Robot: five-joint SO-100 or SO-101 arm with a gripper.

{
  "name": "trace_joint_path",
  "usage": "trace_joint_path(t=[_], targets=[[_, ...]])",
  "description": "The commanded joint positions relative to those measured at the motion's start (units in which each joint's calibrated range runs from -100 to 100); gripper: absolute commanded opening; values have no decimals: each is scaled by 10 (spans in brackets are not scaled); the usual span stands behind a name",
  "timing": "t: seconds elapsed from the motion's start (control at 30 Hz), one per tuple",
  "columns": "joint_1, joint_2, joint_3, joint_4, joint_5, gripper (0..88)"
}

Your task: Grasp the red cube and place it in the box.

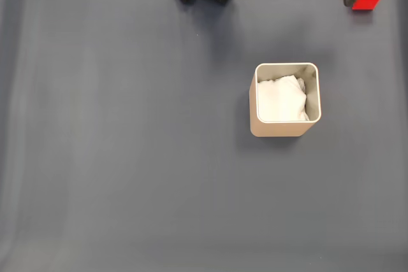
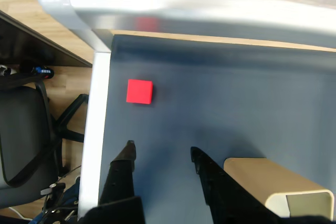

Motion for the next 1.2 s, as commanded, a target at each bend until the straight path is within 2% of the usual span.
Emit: trace_joint_path(t=[0.0, 0.73, 1.17], targets=[[2, 20, -57, -7, 1, 277], [-50, 139, -180, -7, -46, 286], [-90, 119, -122, -9, -77, 285]])
